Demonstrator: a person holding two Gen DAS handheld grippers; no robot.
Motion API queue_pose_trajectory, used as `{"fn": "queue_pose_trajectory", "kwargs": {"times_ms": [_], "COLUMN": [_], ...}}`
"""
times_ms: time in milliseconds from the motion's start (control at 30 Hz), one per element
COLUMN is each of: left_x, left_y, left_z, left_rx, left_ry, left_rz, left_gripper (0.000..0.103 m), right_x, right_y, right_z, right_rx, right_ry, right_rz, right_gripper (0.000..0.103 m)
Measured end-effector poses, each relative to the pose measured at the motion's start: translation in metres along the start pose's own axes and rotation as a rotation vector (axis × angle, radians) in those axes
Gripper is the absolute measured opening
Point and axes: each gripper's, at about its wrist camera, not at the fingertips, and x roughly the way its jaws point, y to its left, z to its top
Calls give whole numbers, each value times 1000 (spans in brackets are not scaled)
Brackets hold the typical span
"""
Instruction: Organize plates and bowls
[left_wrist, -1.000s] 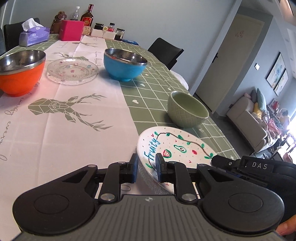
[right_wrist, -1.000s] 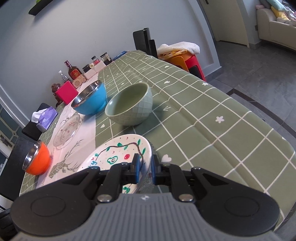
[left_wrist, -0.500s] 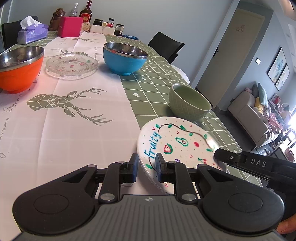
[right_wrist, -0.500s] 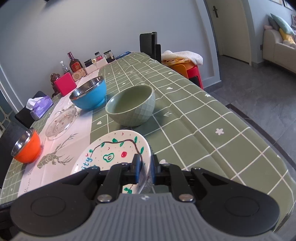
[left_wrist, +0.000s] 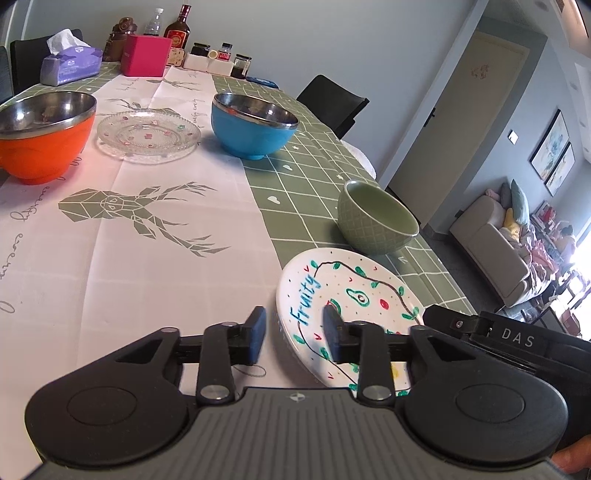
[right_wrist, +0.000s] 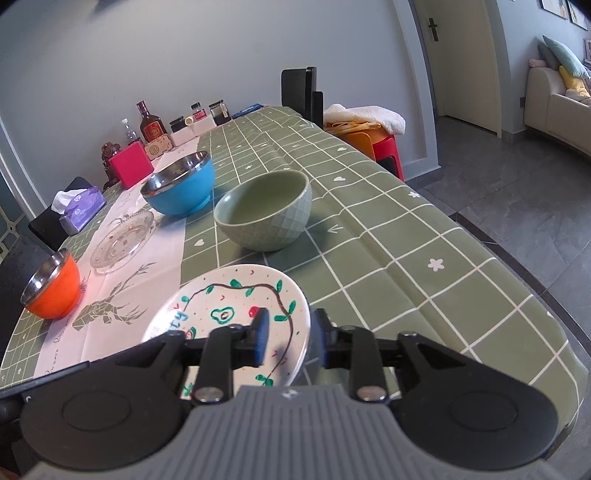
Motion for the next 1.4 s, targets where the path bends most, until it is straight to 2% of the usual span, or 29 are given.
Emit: {"fn": "queue_pose_trajectory", "kwargs": {"times_ms": [33,67,167,300,767,1033,1267,1400], "left_x": [-1,-3,-6,-11,-20,-7,11,25], "left_y": [1,2,7,16,70,95,113,122], "left_z": [1,2,5,10,49,76,92,100], "left_rx": [-6,-11,-23,-56,-142,-181,-213,-228], "left_ry": [-5,-10,-16,-20,-74,-89,-94,-76], "left_rz": [-2,-2,6,17,127,176,248,256], "left_gripper": [56,58,64,68,68,68,68,68], "right_x": [-1,-3,-5,-5,24,71,117,147], "right_y": [1,1,5,16,78,119,150,159], "right_z": [0,1,2,4,23,38,54,66], "right_rx": [-1,0,-5,-31,-136,-139,-120,-86], "right_ry": [-4,-6,-13,-11,30,103,162,209], "right_rz": [1,0,5,34,156,204,227,231], "right_gripper": [35,36,50,55,57,57,57,57]}}
